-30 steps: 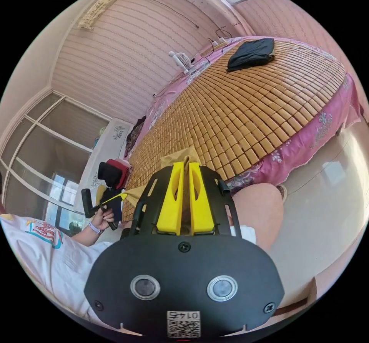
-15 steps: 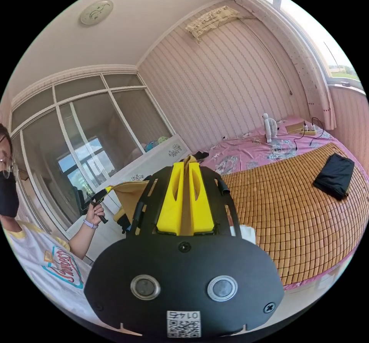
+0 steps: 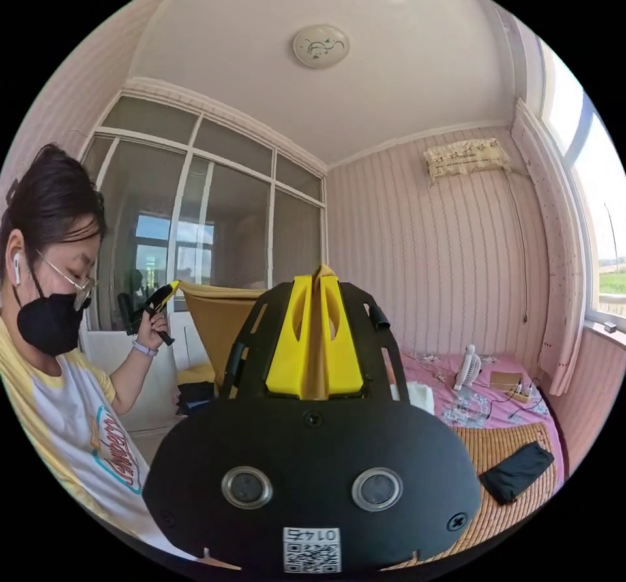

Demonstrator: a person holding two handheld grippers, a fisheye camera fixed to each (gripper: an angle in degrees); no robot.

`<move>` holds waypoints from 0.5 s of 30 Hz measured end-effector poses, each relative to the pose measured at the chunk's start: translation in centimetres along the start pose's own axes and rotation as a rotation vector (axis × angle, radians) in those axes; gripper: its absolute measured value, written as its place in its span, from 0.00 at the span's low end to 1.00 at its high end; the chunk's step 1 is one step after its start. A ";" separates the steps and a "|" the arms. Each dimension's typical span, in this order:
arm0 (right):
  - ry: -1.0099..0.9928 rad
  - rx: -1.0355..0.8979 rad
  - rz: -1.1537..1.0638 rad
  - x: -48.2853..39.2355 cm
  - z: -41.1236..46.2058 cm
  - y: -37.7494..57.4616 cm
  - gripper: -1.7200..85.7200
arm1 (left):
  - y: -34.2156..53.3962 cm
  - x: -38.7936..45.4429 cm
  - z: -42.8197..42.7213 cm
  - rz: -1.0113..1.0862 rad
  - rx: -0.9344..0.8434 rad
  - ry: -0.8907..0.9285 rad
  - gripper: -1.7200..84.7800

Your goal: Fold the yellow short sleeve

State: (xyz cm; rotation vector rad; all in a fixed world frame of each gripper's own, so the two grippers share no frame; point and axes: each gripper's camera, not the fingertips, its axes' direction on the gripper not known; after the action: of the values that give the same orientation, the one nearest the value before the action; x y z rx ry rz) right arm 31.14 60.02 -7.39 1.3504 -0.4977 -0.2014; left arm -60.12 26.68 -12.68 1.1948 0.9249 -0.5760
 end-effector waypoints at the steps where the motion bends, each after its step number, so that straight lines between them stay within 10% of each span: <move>1: 0.019 0.046 -0.060 -0.8 -0.5 -1.1 0.03 | -0.5 0.0 0.3 0.011 -0.004 0.000 0.01; 6: 0.008 -0.060 -0.002 2.6 4.5 -1.9 0.03 | 2.3 -5.1 9.6 -0.116 -0.300 -0.032 0.01; 15: 0.274 -0.796 0.494 16.9 25.9 15.5 0.03 | 18.6 -11.1 27.8 -0.233 -0.931 -0.157 0.01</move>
State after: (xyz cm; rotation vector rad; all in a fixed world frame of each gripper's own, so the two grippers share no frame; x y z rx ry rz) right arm 31.99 33.53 14.83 0.4431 -0.4354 0.1834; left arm -42.92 4.78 8.87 0.2061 1.0288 -0.3373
